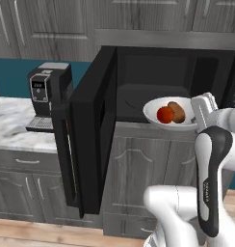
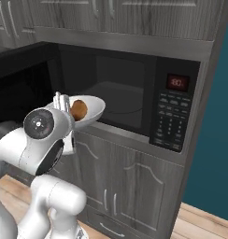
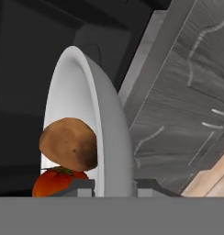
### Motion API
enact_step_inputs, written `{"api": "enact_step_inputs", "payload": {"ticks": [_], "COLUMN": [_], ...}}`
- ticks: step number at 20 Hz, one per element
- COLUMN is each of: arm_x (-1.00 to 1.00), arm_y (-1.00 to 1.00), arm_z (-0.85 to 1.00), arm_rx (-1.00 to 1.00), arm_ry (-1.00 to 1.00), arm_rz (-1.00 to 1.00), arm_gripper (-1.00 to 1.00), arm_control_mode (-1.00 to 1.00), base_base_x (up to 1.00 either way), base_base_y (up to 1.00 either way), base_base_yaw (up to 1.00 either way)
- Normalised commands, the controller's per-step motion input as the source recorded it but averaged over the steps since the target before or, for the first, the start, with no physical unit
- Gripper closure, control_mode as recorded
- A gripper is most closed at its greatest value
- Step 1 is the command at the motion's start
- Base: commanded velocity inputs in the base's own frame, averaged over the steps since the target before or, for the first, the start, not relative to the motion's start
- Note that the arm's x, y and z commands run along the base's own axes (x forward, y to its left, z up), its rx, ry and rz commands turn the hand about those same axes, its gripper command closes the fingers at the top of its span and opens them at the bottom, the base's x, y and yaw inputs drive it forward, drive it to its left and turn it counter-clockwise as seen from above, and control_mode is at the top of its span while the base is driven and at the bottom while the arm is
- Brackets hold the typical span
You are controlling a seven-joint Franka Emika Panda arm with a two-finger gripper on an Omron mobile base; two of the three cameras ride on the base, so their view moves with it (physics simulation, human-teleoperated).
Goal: Place the bowl containing the potato and tomato in the microwave. Close the microwave door and press the start button to microwave the meal.
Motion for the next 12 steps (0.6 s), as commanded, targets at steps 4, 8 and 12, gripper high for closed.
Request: {"api": "enact_step_inputs", "payload": {"ticks": [4, 8, 12], "arm_x": [0.55, 0.52, 0.57], "arm_y": [0.00, 0.00, -0.03], "arm_z": [0.00, 0.00, 0.00], "arm_rx": [0.17, 0.00, 0.00], "arm_ry": [-0.02, 0.04, 0.08], "arm_rz": [-0.03, 0.00, -0.02], "arm_gripper": [1.00, 1.00, 1.00], "arm_control_mode": [-1.00, -1.00, -1.00], "base_base_x": [0.00, 0.00, 0.00], "base_base_y": [0.00, 0.00, 0.00], "base_base_yaw": [0.00, 0.00, 0.00]}}
